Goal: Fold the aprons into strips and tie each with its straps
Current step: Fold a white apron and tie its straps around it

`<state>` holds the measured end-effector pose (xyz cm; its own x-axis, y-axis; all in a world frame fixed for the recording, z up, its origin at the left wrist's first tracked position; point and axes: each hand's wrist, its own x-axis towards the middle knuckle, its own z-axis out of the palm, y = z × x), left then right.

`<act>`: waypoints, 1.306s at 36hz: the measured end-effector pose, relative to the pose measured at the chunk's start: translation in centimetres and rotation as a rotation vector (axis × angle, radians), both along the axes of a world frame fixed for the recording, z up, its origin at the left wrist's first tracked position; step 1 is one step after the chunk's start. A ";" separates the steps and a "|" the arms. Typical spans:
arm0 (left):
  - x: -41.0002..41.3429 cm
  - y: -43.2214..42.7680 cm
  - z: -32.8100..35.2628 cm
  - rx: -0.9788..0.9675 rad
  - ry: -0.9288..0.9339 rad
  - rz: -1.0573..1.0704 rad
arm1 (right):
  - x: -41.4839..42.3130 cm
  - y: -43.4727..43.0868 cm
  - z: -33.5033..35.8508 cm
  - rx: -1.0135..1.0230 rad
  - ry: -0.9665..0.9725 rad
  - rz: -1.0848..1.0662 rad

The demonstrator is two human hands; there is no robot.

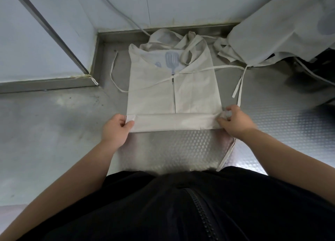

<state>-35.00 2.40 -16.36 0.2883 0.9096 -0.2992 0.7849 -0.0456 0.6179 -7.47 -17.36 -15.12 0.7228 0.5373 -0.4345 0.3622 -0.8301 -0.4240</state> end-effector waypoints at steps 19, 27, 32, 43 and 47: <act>-1.2 0.7 0.6 0.184 0.113 -0.521 | 0.8 -0.8 0.2 -0.269 -0.252 0.620; -1.2 1.3 0.2 0.120 0.139 -0.511 | 0.5 -0.7 0.3 -0.291 -0.291 0.640; -0.2 2.0 1.1 0.069 0.108 -0.476 | 1.8 0.1 1.3 -0.154 -0.196 0.534; 3.0 4.4 0.8 -0.082 0.038 -0.003 | 3.1 3.3 0.5 -0.034 -0.062 0.155; 3.8 4.3 0.4 0.035 0.110 0.054 | 2.2 3.8 0.5 -0.179 -0.321 0.325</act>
